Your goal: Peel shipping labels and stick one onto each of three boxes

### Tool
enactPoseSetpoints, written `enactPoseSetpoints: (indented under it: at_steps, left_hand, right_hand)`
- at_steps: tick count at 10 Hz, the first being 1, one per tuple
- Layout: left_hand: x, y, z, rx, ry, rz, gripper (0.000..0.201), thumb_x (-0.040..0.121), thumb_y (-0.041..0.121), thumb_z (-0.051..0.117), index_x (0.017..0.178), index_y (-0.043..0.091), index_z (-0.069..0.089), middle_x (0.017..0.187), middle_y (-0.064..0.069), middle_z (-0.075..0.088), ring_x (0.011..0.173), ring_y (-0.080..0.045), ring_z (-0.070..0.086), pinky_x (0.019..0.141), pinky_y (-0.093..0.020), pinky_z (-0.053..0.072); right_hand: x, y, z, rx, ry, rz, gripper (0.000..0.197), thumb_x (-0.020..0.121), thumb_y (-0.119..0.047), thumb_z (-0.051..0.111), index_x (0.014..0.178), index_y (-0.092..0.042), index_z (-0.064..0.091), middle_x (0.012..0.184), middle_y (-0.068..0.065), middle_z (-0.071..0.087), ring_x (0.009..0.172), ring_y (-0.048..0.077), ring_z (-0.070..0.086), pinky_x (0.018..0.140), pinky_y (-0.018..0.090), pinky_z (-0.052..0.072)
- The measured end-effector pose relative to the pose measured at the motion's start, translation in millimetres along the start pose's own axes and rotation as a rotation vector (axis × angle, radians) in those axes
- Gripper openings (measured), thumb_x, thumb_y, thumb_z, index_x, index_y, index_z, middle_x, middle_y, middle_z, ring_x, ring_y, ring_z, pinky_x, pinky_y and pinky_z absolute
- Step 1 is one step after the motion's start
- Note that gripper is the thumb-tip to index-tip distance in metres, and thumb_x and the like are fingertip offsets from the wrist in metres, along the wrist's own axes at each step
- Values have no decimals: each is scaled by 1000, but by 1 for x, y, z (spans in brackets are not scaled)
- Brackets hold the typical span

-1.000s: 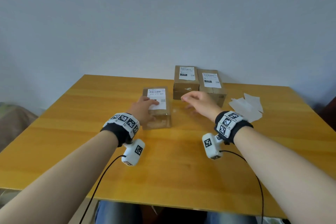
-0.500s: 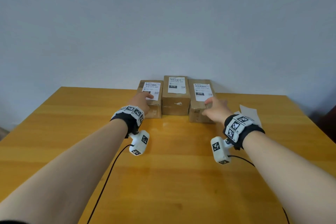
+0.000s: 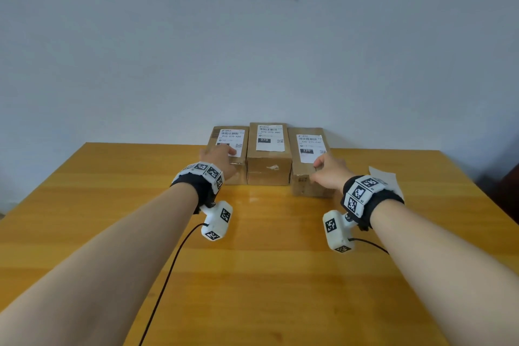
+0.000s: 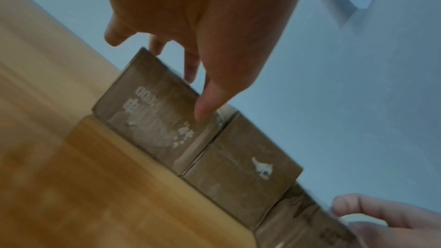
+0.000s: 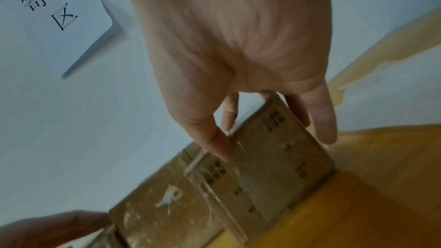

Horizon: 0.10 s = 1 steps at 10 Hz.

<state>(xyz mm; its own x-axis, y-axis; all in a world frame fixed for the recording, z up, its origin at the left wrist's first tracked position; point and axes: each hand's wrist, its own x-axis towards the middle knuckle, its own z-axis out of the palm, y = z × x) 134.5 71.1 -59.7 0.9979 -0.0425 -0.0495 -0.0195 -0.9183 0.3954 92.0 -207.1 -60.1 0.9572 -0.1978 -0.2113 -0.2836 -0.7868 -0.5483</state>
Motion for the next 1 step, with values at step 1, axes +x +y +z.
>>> enactPoseSetpoints:
  at_steps: [1]
  left_hand:
    - [2,8,-21,-54,-101,-11,56,90,36,67,144,29,52,153,-3,50,136,-27,52,115,-43,41]
  right_hand:
    - [-7,-16,-20,-63,-59,7,38,96,-27,64,129,-9,67,138,15,64,125,35,60,106,45,51]
